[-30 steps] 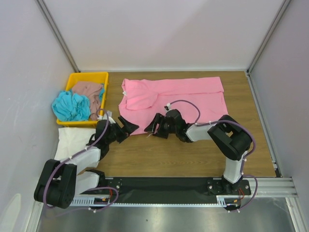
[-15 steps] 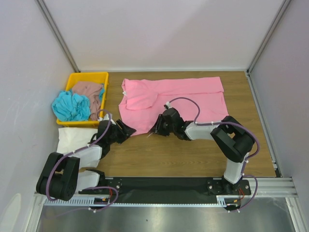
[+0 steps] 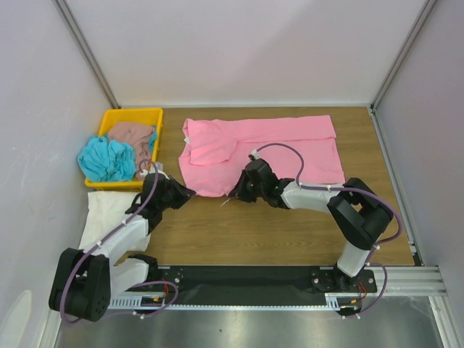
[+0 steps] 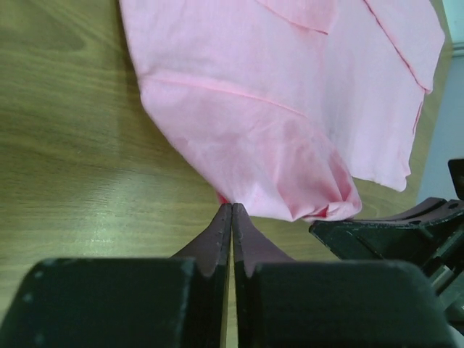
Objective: Fold and stack the t-shirts
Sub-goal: Fold the tshirt
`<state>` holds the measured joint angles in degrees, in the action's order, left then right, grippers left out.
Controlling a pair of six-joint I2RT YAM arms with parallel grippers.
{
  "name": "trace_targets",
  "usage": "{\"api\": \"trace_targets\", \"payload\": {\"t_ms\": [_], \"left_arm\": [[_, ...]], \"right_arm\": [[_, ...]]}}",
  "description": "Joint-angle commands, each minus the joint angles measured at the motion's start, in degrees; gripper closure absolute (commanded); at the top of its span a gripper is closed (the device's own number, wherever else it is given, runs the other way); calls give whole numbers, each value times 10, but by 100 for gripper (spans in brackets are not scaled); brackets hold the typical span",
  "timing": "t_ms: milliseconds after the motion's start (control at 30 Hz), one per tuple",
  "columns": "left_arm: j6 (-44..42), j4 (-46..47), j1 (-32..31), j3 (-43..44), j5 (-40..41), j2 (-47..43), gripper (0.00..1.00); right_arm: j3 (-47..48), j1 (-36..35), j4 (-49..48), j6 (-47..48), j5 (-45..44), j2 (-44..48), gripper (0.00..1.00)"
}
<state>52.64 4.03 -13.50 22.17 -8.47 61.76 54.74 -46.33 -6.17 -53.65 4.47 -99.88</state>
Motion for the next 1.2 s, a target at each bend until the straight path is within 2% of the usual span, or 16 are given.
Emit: {"api": "trace_targets", "payload": {"t_ms": [0, 200, 333, 400, 567, 733, 833, 1000, 1100, 1167], "left_arm": [[-1, -94, -3, 55, 19, -19, 98], [5, -194, -3, 117, 19, 0, 99], [4, -224, -3, 133, 14, 20, 93], [0, -250, -3, 140, 26, 28, 88], [-18, -242, -3, 120, 28, 26, 64], [-25, -221, -4, 107, 33, 6, 45], [-25, -202, -4, 90, 29, 15, 36], [-11, -116, -15, 47, 14, 39, 30], [2, -57, -23, 15, 5, 40, 29], [5, -43, -28, 4, 6, 40, 28]], "right_arm": [[19, -4, 16, -25, 9, 44, 97], [20, -4, 40, -60, 20, 64, 98], [20, -4, 60, -66, 19, 62, 96], [20, -4, 92, -63, 20, 53, 89], [11, -4, 137, -38, 18, 49, 59], [8, -4, 152, -7, 1, 66, 42], [19, -3, 156, 9, -9, 66, 36], [33, -3, 134, 57, -24, 57, 33], [21, 3, 72, 84, -10, 48, 26], [15, 8, 24, 90, 0, 31, 16]]}}
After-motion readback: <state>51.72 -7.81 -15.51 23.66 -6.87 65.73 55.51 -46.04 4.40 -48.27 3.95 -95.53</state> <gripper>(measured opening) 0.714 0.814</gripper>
